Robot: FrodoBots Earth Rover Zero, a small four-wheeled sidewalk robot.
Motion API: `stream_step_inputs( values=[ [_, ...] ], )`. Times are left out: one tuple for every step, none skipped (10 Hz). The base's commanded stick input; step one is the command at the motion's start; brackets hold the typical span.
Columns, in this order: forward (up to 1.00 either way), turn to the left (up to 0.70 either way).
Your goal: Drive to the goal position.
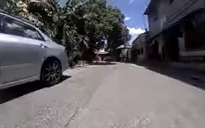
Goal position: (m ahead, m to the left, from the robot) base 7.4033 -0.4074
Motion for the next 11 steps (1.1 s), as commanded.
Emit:
stream_step_inputs(
  values=[
    [1.0,0.01],
    [1.0,0.08],
    [1.0,0.06],
    [1.0,0.01],
    [1.0,0.0],
    [1.0,0.0],
    [1.0,0.0],
    [1.0,0.09],
    [1.0,0.1],
    [1.0,0.0],
    [1.0,0.04]
  ],
)
